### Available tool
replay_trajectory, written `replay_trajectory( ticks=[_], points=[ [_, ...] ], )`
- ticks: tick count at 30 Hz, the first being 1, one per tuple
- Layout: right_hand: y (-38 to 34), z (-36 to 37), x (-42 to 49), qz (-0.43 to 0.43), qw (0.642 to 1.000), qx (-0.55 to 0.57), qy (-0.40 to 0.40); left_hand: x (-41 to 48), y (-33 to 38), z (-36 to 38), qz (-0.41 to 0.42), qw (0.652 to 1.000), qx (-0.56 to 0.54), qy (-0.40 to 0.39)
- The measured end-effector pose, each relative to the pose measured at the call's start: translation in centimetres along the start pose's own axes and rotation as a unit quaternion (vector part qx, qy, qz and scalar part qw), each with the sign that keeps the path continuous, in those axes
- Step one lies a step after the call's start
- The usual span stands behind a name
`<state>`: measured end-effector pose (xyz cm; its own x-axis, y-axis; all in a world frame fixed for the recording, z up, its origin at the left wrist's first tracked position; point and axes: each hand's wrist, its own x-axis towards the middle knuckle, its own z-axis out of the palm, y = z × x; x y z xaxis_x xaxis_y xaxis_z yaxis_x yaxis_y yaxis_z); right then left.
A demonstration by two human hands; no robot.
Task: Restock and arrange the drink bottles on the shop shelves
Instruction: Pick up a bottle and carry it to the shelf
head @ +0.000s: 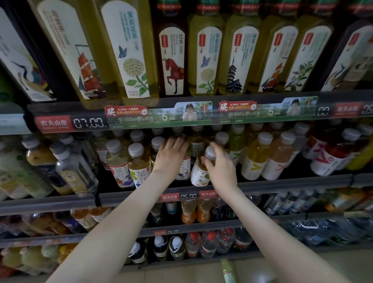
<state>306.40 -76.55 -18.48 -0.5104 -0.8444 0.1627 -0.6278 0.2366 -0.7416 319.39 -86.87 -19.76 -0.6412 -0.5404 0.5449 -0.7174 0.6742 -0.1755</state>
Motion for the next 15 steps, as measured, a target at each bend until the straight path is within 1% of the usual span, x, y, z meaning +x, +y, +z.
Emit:
replay_trajectory(
  ticks=[3,5,7,12,15],
  points=[
    [0.0,-0.5,0.0,-0.059,0.992,-0.027,-0.107,-0.3,-0.1,0.4,0.000,0.999,-0.024,0.025],
    [-0.5,-0.2,-0.4,-0.098,0.984,-0.045,-0.141,-0.4,-0.1,0.5,-0.007,0.999,-0.024,0.023],
    [-0.8,0.3,-0.7,-0.115,0.984,-0.052,-0.126,-0.4,-0.1,0.6,-0.012,1.000,-0.018,0.019],
    [-0.6,0.1,0.7,-0.019,0.999,0.033,-0.016,-0.7,-0.4,0.7,-0.020,0.999,-0.041,0.029],
    [-0.6,0.3,0.9,-0.007,0.998,0.047,0.043,-0.7,-0.1,0.6,-0.027,0.997,-0.048,0.050]
  ],
)
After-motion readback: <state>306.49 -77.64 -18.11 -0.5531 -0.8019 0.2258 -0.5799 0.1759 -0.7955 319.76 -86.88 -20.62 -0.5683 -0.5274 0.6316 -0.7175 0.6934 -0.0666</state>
